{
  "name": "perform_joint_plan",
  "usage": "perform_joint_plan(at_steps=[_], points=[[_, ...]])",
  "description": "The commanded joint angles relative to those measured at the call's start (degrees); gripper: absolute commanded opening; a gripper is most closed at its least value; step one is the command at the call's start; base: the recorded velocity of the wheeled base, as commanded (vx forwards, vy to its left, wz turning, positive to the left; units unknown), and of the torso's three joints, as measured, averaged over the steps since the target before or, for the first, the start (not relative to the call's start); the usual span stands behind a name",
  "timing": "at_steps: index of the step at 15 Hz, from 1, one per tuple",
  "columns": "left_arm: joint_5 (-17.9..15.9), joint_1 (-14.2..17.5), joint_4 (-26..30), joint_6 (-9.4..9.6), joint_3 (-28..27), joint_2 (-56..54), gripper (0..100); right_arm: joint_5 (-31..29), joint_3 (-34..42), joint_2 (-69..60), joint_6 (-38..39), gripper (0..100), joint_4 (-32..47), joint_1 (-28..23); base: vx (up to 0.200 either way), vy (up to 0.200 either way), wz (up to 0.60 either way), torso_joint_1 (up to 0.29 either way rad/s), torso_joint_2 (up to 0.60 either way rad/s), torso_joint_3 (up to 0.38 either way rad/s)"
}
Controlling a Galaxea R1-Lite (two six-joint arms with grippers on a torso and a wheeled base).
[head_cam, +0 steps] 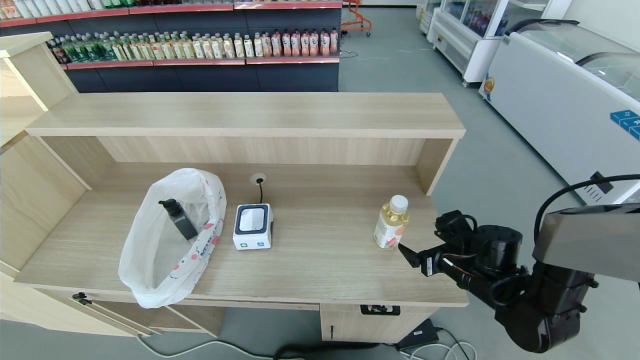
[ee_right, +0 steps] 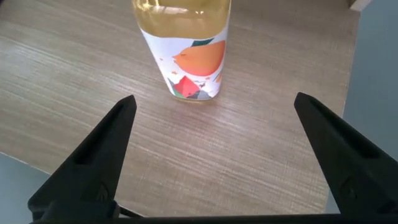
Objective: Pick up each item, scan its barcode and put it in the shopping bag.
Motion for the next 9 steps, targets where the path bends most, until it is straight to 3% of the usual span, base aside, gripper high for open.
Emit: perform_joint_plan(at_steps=[1, 6, 9], points=[[0.00, 0.02, -0.01, -0.04, 0.01, -0.02, 100, 0.24, -3.81, 3.07, -0.02, 100, 0.32, 0.06, 0.000, 0.000, 0.00, 0.000, 0.00, 0.000], [0.00, 0.02, -0.01, 0.04, 0.01, -0.02, 100, 1.29, -13.65, 9.31, -0.10, 100, 0.67, 1.91, 0.000, 0.000, 0.00, 0.000, 0.00, 0.000], [0.00, 0.02, -0.01, 0.04, 0.01, -0.02, 100, 1.38, -20.42, 11.77, -0.19, 100, 4.97, 2.79, 0.000, 0.000, 0.00, 0.000, 0.00, 0.000]])
